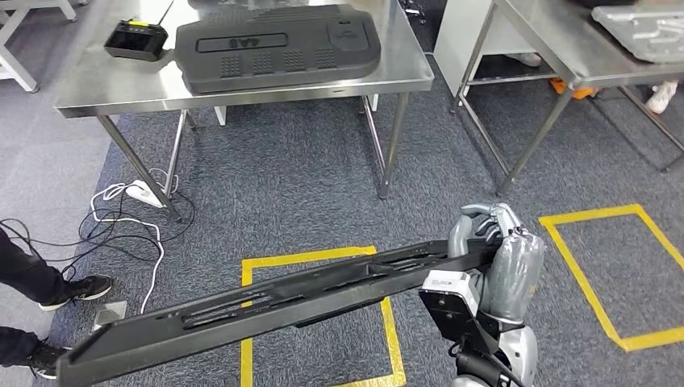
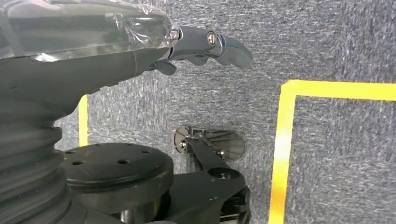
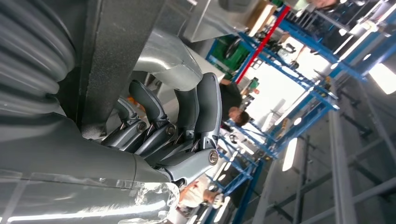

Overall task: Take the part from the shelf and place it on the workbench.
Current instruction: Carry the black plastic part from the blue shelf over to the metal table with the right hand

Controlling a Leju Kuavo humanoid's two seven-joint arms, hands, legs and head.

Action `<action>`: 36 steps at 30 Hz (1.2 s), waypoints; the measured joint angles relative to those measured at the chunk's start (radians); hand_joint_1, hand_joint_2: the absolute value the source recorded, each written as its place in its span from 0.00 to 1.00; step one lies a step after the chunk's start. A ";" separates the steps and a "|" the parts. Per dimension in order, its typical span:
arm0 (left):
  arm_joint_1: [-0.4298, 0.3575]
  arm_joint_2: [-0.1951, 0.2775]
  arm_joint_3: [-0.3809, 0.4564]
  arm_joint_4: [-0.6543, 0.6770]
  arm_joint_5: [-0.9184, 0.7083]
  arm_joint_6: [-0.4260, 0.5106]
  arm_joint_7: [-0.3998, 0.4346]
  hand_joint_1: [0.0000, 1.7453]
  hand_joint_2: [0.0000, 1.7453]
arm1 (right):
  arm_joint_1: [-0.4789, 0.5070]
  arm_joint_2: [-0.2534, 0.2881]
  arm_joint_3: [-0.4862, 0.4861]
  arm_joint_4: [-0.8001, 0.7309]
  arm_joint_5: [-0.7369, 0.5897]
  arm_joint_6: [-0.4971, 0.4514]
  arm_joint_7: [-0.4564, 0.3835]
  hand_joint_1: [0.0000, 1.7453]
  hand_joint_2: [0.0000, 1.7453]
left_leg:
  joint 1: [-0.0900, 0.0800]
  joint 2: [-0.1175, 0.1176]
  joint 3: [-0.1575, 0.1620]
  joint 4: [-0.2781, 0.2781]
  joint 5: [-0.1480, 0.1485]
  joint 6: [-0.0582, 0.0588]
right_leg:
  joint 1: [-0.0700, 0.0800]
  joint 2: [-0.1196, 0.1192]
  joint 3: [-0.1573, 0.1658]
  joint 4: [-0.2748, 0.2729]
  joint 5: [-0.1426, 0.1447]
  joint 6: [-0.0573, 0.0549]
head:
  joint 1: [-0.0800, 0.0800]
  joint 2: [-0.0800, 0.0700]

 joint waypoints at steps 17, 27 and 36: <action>-0.001 0.000 0.001 0.000 -0.006 -0.004 -0.002 0.00 1.00 | 0.004 0.000 0.000 0.000 0.001 0.000 -0.001 1.00 1.00 | -0.004 -0.032 -0.061 0.146 -0.085 -0.038 | 0.002 0.045 -0.005 -0.055 0.060 -0.045 | 0.007 0.000; -0.001 0.005 0.000 0.000 -0.033 -0.088 -0.018 0.00 1.00 | 0.007 -0.003 0.000 0.000 0.022 0.000 0.023 1.00 1.00 | 0.008 -0.004 0.003 0.006 -0.006 -0.036 | 0.003 0.021 0.004 -0.039 0.037 -0.033 | -0.004 0.000; 0.000 0.007 0.000 0.000 -0.030 -0.130 -0.017 0.00 1.00 | 0.006 -0.007 0.000 0.000 0.027 0.000 0.034 1.00 1.00 | 0.006 -0.005 0.002 0.006 -0.010 -0.022 | 0.004 0.022 0.014 -0.058 0.044 -0.023 | 0.003 0.000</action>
